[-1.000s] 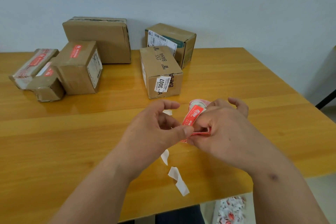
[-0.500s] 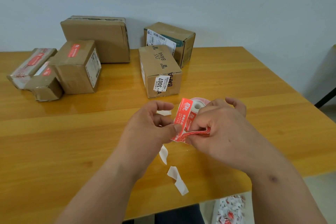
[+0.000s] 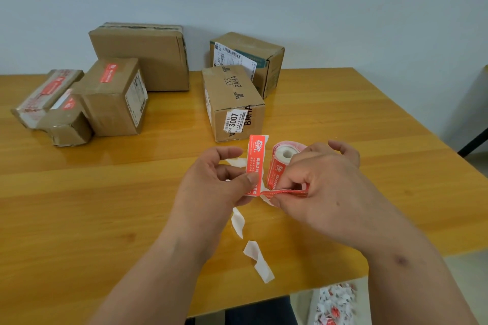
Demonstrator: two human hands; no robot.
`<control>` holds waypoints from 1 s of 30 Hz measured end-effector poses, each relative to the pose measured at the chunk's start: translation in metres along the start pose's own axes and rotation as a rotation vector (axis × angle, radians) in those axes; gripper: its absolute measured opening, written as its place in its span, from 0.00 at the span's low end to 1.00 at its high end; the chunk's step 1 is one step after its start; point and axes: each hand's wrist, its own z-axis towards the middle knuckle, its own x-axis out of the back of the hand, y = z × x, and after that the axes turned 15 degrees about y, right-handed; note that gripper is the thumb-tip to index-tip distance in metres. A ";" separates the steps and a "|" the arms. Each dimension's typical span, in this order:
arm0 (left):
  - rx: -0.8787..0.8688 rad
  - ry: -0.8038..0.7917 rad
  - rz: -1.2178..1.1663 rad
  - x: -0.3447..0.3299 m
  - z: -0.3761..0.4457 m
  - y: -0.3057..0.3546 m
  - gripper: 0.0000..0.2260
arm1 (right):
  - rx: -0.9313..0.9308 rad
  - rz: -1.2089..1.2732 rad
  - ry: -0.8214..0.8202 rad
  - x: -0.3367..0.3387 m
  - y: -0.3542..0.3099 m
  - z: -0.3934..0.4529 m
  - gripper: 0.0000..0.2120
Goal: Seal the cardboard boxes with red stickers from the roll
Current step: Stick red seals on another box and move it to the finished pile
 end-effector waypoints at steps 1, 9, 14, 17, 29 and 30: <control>0.005 0.010 -0.004 0.000 0.001 0.000 0.16 | 0.000 0.004 0.004 0.000 0.000 0.000 0.11; 0.042 0.097 -0.107 0.001 0.004 -0.001 0.16 | -0.008 0.023 -0.022 0.003 0.001 -0.001 0.12; 0.086 0.122 -0.171 0.006 0.008 0.001 0.17 | -0.043 -0.006 -0.009 0.006 -0.001 0.000 0.09; 0.091 0.085 -0.174 0.006 0.007 0.003 0.18 | -0.048 -0.026 0.027 0.003 -0.003 0.002 0.07; 0.045 0.004 -0.245 0.009 -0.004 0.017 0.19 | -0.146 0.282 0.092 -0.007 -0.023 -0.003 0.10; 0.046 -0.005 -0.257 0.010 -0.005 0.018 0.20 | -0.167 0.334 0.067 -0.007 -0.026 -0.004 0.08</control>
